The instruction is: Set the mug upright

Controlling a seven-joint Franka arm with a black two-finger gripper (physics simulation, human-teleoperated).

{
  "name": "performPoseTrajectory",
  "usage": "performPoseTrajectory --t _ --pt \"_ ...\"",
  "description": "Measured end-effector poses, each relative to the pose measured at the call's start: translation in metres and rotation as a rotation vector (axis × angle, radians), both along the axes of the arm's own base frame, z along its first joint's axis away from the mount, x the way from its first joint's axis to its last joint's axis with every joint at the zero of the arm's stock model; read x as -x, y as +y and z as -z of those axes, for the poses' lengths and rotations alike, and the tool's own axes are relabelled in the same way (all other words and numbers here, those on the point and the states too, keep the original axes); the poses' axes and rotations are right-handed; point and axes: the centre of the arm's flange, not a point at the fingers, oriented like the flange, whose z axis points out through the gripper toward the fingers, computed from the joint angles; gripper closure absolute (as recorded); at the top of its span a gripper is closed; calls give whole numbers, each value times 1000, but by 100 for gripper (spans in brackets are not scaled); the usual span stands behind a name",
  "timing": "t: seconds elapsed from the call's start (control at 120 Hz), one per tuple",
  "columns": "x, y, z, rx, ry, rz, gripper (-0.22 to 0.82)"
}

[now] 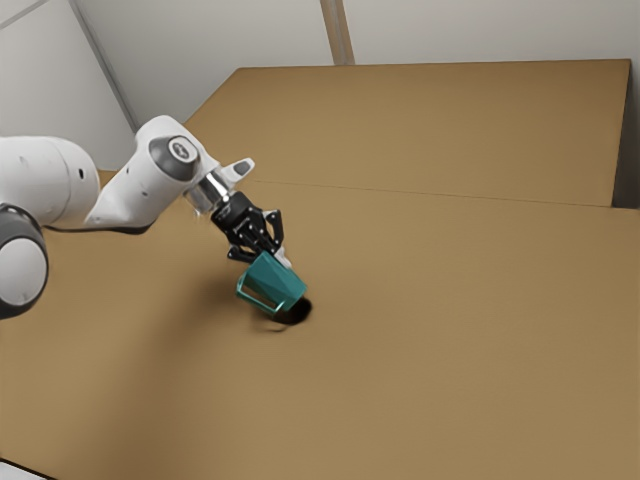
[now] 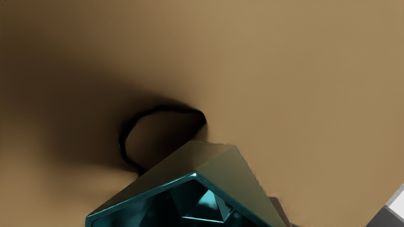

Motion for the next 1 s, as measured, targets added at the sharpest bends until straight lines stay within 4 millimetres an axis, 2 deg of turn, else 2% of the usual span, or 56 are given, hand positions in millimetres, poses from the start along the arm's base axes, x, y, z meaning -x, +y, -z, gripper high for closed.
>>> performPoseTrajectory --t 0.175,0.317,0.508,0.733,1.0 --pt "7 -22 -39 -181 -91 142 78" --pt "35 -44 -53 -370 -165 280 78" --pt "65 -37 -54 -575 -272 380 78" --pt "66 -37 -56 -686 -378 439 78" --pt "74 -40 -34 -691 -379 450 78"
